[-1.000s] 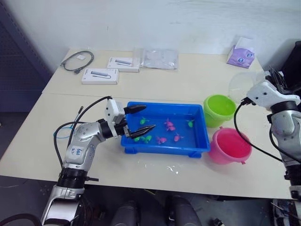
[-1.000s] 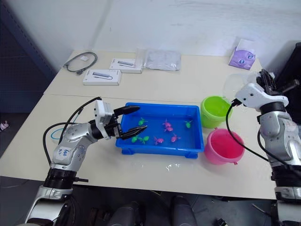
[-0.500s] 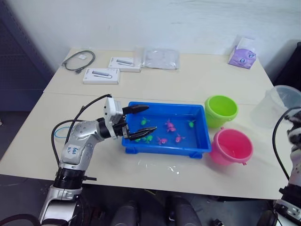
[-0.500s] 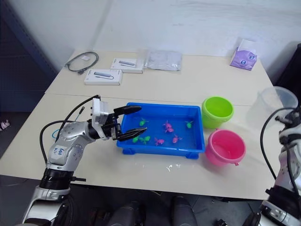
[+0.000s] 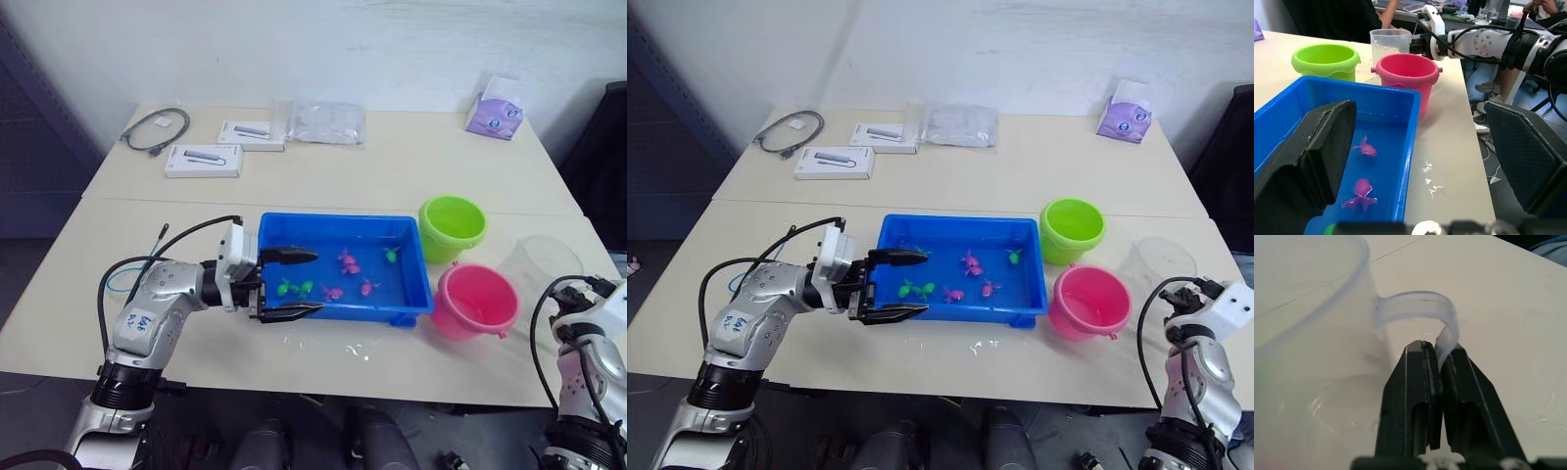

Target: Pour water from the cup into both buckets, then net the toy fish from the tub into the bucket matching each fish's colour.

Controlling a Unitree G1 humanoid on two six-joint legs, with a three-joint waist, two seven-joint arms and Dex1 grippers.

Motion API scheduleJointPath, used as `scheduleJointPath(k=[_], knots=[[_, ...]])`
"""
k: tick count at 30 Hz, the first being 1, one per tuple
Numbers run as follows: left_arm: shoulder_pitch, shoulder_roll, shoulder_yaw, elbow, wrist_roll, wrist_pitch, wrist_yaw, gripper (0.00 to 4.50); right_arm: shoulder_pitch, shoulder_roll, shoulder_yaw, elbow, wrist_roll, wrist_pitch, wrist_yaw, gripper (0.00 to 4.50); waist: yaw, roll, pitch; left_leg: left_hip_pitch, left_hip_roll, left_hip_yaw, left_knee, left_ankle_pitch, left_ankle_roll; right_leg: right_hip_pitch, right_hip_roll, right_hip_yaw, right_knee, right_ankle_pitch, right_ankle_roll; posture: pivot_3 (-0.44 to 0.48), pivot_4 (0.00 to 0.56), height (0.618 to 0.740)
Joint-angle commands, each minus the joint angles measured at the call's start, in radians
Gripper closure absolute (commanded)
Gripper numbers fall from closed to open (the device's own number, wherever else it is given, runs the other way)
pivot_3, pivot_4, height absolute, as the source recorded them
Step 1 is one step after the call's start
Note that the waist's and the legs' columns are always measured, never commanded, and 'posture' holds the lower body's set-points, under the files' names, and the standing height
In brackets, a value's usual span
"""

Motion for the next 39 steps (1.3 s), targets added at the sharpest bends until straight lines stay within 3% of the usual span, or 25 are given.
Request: scheduleJointPath(k=[1, 5, 6, 11, 16, 20, 23, 26, 32, 39], knots=[[0.017, 0.01, 0.013, -0.02, 0.002, -0.017, 0.006, 0.0, 0.063, 0.008, -0.013, -0.084, 0.024, -0.017, 0.005, 2.35, 0.0, 0.0, 0.0, 0.0, 0.0, 0.0, 0.0, 0.0, 0.0, 0.0, 0.0, 0.0, 0.0, 0.0, 0.0, 0.0, 0.15, 0.739], [0.039, 0.034, 0.028, -0.003, 0.009, -0.03, -0.002, 0.0, 0.202, -0.006, -0.001, -0.2, 0.018, 0.002, 0.036, 0.36, 0.0, 0.0, 0.0, 0.0, 0.0, 0.0, -0.001, 0.0, 0.0, 0.0, -0.001, 0.0, -0.001, 0.0, 0.0, 0.0, 0.15, 0.739], [0.045, 0.038, 0.03, 0.0, 0.01, -0.032, -0.004, 0.0, 0.225, -0.009, 0.0, -0.216, 0.017, 0.005, 0.04, 0.07, 0.0, 0.0, 0.0, 0.0, 0.0, 0.0, -0.002, 0.0, 0.0, 0.0, -0.001, 0.0, -0.001, 0.0, 0.0, 0.0, 0.15, 0.739], [0.096, 0.076, 0.078, 0.02, 0.017, -0.057, 0.007, 0.0, 0.388, -0.035, -0.069, -0.38, 0.088, 0.033, 0.101, 0.07, -0.001, 0.0, 0.0, 0.002, 0.0, 0.0, -0.009, 0.0, 0.0, 0.0, -0.002, 0.001, -0.002, 0.0, -0.001, 0.0, 0.15, 0.739], [0.203, 0.092, 0.252, -0.004, -0.004, -0.043, 0.15, 0.0, 0.573, -0.101, -0.125, -0.624, 0.294, -0.04, 0.431, 0.07, -0.006, 0.0, 0.0, 0.004, 0.001, 0.0, -0.013, -0.002, 0.003, -0.001, -0.001, 0.0, -0.002, -0.002, -0.003, 0.0, 0.15, 0.739], [0.372, 0.123, 0.372, -0.022, 0.004, -0.06, 0.171, 0.0, 0.628, -0.213, -0.153, -0.766, 0.422, 0.014, 0.541, 0.07, -0.006, -0.002, 0.001, 0.005, 0.001, 0.0, -0.013, -0.003, 0.004, 0.001, -0.001, 0.001, -0.002, -0.002, -0.004, 0.0, 0.15, 0.739], [0.405, 0.124, 0.468, 0.125, 0.092, -0.222, 0.244, 0.0, 0.622, -0.271, -0.096, -0.801, 0.343, -0.075, 0.649, 0.07, 0.007, -0.006, 0.002, 0.006, 0.001, -0.002, -0.013, -0.003, 0.004, 0.001, -0.001, 0.0, -0.003, -0.002, -0.004, 0.0, 0.15, 0.739], [0.418, 0.104, 0.6, 0.209, 0.078, -0.262, 0.361, 0.0, 0.536, -0.291, 0.001, -0.773, 0.251, -0.233, 0.766, 0.07, 0.027, -0.009, 0.003, 0.004, 0.001, -0.003, -0.013, -0.003, 0.004, 0.0, -0.001, -0.002, -0.004, -0.002, -0.005, 0.0, 0.15, 0.739], [0.631, 0.027, 0.724, 0.156, 0.076, -0.282, 0.447, 0.0, 0.414, -0.311, 0.186, -0.717, 0.229, -0.309, 0.914, 0.07, 0.023, -0.008, 0.002, 0.002, 0.001, -0.003, -0.013, -0.006, 0.002, 0.001, -0.002, -0.003, -0.012, -0.002, -0.004, 0.0, 0.15, 0.739], [0.815, -0.049, 0.849, 0.166, 0.102, -0.359, 0.566, 0.0, 0.318, -0.297, 0.324, -0.664, 0.184, -0.362, 0.954, 0.07, 0.026, -0.013, 0.002, 0.001, 0.001, -0.003, -0.012, -0.009, 0.003, 0.003, -0.002, -0.003, -0.018, -0.002, -0.004, 0.0, 0.15, 0.739]])
